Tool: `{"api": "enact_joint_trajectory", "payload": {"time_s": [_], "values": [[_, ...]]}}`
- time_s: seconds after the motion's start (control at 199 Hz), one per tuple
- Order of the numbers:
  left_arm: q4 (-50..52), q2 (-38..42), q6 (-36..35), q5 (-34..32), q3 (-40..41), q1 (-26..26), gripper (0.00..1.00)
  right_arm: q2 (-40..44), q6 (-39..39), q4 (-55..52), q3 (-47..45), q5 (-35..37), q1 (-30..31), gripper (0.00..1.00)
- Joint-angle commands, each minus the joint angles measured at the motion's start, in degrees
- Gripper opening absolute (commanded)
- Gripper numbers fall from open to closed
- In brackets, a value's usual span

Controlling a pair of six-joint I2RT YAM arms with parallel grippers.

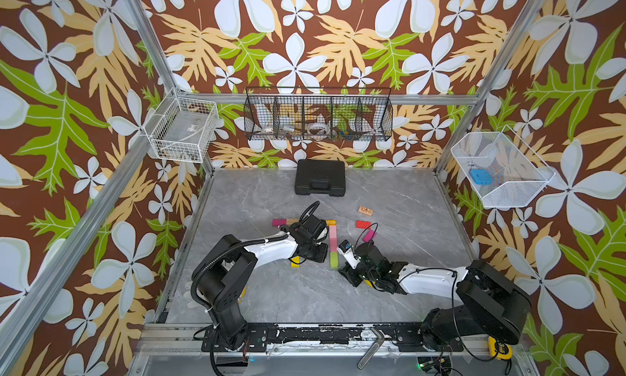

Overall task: Assemble the number 7 with building blocks
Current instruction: Adjust the building block at the center of the board.

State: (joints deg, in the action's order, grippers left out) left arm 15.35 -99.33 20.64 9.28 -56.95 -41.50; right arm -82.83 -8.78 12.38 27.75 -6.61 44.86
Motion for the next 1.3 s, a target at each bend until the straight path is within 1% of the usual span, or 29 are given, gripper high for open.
{"api": "enact_joint_trajectory", "payload": {"time_s": [0.0,0.567,1.299], "values": [[1.03,-0.5,-0.95,0.38,-0.62,-0.12,0.32,-0.23,0.16,0.54,0.07,-0.13,0.05,0.43],[2.96,-2.45,-2.0,-0.48,-2.25,-1.31,0.31,-0.38,0.16,0.8,-0.06,-0.15,0.03,0.43],[3.49,-3.73,-2.76,-0.05,-3.03,-2.27,0.3,-0.28,0.07,0.65,-0.02,0.37,0.05,0.43]]}}
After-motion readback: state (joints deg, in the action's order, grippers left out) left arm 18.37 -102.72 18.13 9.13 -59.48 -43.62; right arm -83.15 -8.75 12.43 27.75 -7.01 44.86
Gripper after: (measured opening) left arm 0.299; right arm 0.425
